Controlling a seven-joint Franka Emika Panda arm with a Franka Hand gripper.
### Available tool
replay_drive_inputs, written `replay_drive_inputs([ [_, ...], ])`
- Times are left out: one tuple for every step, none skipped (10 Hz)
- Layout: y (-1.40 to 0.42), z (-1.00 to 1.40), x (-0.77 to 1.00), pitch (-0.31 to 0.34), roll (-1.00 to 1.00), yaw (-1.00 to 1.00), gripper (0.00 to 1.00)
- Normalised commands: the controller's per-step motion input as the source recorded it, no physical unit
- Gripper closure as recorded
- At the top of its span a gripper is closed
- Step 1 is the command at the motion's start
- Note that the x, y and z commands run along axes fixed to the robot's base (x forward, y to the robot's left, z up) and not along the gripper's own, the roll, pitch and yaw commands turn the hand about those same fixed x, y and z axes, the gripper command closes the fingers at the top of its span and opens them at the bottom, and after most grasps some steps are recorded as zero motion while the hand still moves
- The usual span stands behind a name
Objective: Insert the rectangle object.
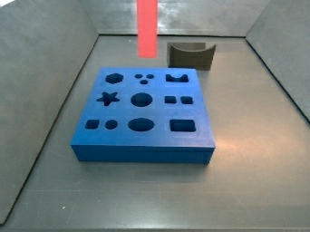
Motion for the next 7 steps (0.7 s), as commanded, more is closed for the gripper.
replay_drive_inputs([
  [-0.15, 0.00, -0.02, 0.000, 0.11, -0.56, 1.00],
  [-0.20, 0.00, 0.03, 0.000, 0.04, -0.94, 1.00],
  [-0.19, 0.00, 0.03, 0.000, 0.03, -0.96, 1.00],
  [-0.18, 0.00, 0.06, -0.023, 0.03, -0.95, 1.00],
  [-0.20, 0.00, 0.23, -0.019, 0.04, -0.83, 1.00],
  [-0.22, 0.00, 0.37, -0.011, 0.04, -0.70, 1.00],
  [-0.23, 0.00, 0.49, -0.004, 0.05, -0.60, 1.00],
])
